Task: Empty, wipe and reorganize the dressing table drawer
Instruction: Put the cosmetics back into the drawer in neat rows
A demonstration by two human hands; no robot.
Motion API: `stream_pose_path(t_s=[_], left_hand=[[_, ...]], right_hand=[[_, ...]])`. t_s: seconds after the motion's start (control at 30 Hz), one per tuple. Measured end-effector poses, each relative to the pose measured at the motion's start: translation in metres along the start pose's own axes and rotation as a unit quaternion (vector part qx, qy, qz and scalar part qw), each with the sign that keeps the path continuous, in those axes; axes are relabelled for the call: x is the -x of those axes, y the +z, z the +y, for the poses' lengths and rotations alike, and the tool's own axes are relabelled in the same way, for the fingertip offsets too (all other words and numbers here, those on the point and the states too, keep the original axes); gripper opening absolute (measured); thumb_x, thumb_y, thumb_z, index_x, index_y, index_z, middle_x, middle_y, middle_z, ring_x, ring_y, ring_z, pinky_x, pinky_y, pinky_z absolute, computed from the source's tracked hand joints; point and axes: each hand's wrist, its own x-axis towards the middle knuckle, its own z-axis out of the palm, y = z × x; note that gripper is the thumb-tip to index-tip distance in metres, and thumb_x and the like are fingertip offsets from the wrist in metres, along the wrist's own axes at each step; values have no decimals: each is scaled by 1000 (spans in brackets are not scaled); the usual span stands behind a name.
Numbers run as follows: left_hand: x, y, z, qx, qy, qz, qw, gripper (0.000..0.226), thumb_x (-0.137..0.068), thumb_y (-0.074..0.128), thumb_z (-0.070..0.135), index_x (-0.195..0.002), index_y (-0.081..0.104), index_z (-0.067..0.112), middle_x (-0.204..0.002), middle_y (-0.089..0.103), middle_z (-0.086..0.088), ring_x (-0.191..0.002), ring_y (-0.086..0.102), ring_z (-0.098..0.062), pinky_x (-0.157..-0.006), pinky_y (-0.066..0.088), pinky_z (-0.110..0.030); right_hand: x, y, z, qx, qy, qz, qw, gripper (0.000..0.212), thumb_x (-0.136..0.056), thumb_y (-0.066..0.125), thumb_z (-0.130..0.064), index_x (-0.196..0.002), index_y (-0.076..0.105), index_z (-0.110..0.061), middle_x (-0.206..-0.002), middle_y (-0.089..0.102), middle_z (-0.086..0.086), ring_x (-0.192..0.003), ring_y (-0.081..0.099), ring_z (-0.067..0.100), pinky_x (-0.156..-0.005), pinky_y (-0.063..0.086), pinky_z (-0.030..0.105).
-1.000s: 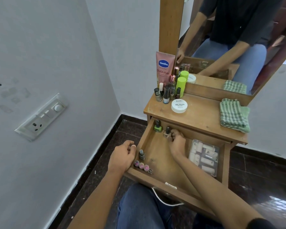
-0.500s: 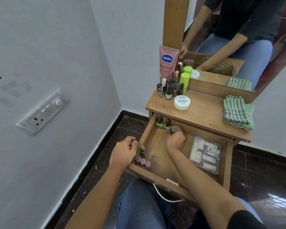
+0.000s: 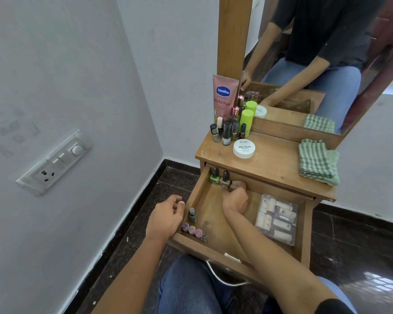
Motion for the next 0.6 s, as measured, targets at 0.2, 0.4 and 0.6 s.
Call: stream_pose_path(t_s=[0.2, 0.4, 0.6], left_hand=[[0, 1, -2, 2, 6, 3, 1000, 32, -99, 46, 38, -127, 58, 26, -93, 68, 6, -84, 63, -8, -78, 54, -33], [0, 0, -2, 11, 10, 2, 1000, 33, -100, 46, 36, -128, 58, 24, -99, 69, 3, -86, 63, -9, -77, 52, -30], [1, 0, -2, 12, 9, 2, 1000, 34, -100, 45, 36, -129, 58, 24, -98, 70, 3, -86, 64, -10, -78, 53, -31]], right_hand=[[15, -41, -4, 0, -317, -73, 946, 15, -86, 63, -7, -96, 58, -18, -87, 56, -12, -77, 54, -4, -67, 41, 9], [-37, -77, -76, -2, -468, 13, 884, 15, -86, 60, -3, -100, 59, -8, -90, 53, -6, -71, 48, 3, -65, 39, 14], [-105, -85, -137, 19, -428, 30, 903, 27, -86, 51, 0, -112, 60, -5, -108, 60, 13, -101, 54, 27, -84, 40, 29]])
